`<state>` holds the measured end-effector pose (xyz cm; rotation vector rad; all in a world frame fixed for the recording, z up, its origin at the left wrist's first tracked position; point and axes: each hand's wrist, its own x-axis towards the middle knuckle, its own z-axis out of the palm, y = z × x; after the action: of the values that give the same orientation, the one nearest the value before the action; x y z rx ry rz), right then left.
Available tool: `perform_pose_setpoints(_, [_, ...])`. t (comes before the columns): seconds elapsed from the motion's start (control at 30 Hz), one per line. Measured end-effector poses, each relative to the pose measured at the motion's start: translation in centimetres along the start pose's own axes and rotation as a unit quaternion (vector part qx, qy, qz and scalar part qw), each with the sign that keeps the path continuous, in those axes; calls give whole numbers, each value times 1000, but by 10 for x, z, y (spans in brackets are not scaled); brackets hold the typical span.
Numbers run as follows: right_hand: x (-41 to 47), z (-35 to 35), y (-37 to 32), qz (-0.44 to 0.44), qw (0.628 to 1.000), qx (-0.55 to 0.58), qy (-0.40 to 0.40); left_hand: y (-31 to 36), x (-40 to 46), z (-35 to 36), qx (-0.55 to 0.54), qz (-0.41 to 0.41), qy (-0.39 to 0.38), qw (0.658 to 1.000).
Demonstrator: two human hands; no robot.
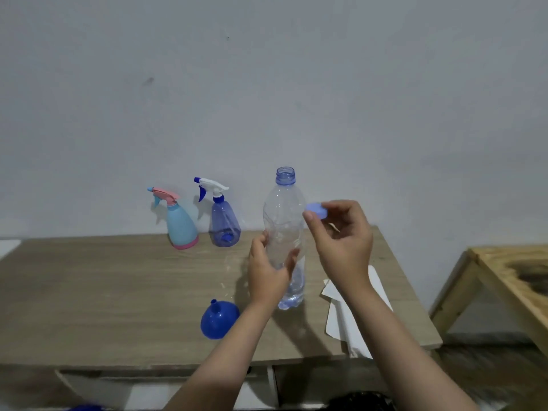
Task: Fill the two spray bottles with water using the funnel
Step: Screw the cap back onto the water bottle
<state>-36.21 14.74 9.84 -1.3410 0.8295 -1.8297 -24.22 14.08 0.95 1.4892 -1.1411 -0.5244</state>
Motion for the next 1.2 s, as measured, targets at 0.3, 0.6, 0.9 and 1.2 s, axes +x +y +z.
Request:
perform_pose_setpoints(0.3, [62, 49, -4, -57, 991, -99, -72, 3, -3, 2, -13, -25, -7, 1000])
perform_pose_setpoints(0.6, [68, 54, 7, -1, 993, -71, -97, 5, -2, 1, 2, -24, 1, 1000])
perform_pose_setpoints(0.9, [67, 60, 14, -8, 996, -57, -62, 4, -5, 4, 3, -17, 7, 1000])
perform_pose_setpoints(1.2, [68, 54, 20, 17, 995, 59, -79, 4, -3, 3, -19, -10, 9, 1000])
